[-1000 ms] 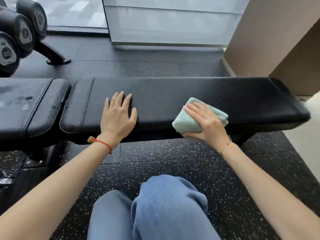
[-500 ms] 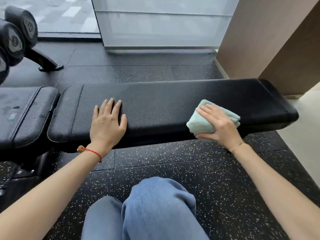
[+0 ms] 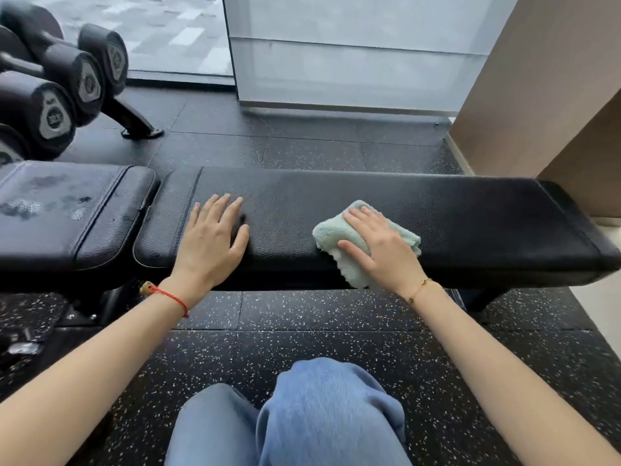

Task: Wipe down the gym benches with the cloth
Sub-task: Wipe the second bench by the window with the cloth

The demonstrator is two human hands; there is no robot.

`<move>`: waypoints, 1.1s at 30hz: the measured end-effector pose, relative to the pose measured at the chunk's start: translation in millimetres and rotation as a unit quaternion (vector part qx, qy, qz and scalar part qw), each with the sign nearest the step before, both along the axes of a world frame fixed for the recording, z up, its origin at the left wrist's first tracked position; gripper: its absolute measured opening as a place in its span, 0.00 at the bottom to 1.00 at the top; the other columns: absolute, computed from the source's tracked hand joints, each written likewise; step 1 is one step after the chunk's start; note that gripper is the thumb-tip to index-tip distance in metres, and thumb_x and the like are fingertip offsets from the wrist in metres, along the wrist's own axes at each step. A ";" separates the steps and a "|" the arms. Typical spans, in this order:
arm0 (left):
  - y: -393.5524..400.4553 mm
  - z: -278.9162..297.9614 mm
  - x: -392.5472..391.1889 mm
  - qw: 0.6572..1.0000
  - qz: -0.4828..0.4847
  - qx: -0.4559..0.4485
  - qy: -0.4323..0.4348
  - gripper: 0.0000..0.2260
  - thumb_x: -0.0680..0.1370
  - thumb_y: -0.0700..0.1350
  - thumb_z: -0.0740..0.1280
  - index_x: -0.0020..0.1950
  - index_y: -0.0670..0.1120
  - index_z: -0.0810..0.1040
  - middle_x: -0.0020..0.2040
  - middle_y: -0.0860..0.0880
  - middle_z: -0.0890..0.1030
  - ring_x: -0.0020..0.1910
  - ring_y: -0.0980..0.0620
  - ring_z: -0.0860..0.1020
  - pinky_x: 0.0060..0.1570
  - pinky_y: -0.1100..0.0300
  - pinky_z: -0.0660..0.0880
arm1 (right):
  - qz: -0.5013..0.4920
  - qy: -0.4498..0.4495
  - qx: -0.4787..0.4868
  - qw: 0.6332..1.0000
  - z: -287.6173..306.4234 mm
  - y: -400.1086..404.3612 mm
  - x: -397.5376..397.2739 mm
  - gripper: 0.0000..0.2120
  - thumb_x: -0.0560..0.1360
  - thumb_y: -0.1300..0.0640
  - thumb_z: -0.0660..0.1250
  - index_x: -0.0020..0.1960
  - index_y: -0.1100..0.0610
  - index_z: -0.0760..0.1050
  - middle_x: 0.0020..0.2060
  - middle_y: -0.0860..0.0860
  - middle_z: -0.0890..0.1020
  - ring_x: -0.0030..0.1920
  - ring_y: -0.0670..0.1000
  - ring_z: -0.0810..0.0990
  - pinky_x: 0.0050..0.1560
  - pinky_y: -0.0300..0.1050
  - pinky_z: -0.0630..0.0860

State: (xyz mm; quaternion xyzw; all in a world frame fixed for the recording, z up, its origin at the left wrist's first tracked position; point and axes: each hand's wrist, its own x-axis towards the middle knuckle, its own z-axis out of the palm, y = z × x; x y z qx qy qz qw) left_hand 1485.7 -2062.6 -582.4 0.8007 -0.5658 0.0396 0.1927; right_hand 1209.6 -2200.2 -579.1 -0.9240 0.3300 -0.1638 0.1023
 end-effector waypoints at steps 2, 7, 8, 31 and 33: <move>13.5 2.9 22.6 1.000 0.030 -0.005 0.005 0.23 0.80 0.47 0.62 0.75 0.43 0.66 0.75 0.41 0.66 0.76 0.43 0.61 0.76 0.45 0.53 | -0.043 0.019 0.026 0.999 5.3 -8.4 34.9 0.31 0.81 0.41 0.55 0.78 0.56 0.59 0.78 0.52 0.59 0.79 0.50 0.51 0.78 0.46 0.42; 37.0 4.9 69.5 0.997 0.068 0.024 0.010 0.24 0.80 0.49 0.60 0.74 0.41 0.67 0.74 0.40 0.67 0.75 0.41 0.63 0.75 0.44 0.55 | 0.070 0.053 0.013 0.996 7.8 33.3 146.4 0.30 0.82 0.43 0.55 0.78 0.58 0.55 0.78 0.54 0.56 0.79 0.53 0.49 0.78 0.49 0.40; 39.9 5.3 74.8 0.997 0.069 0.031 0.014 0.26 0.79 0.52 0.58 0.74 0.42 0.67 0.74 0.40 0.67 0.75 0.42 0.63 0.75 0.44 0.54 | 0.108 0.052 0.009 0.993 5.7 46.0 151.3 0.30 0.82 0.43 0.55 0.78 0.57 0.56 0.78 0.54 0.57 0.79 0.53 0.50 0.78 0.50 0.41; 44.7 -10.4 83.7 0.996 0.050 -0.039 0.068 0.28 0.78 0.56 0.52 0.74 0.43 0.68 0.75 0.43 0.66 0.75 0.45 0.62 0.76 0.50 0.56 | 0.052 0.022 0.049 0.997 16.4 -41.6 191.7 0.26 0.81 0.48 0.60 0.76 0.56 0.62 0.76 0.53 0.63 0.78 0.51 0.55 0.78 0.50 0.47; 44.8 -10.0 84.4 0.996 0.051 -0.037 0.065 0.28 0.78 0.55 0.53 0.74 0.43 0.68 0.75 0.42 0.66 0.75 0.45 0.62 0.76 0.51 0.55 | 0.041 0.051 0.034 0.997 17.9 -36.1 220.4 0.27 0.82 0.46 0.57 0.77 0.55 0.60 0.77 0.52 0.61 0.78 0.52 0.54 0.78 0.53 0.47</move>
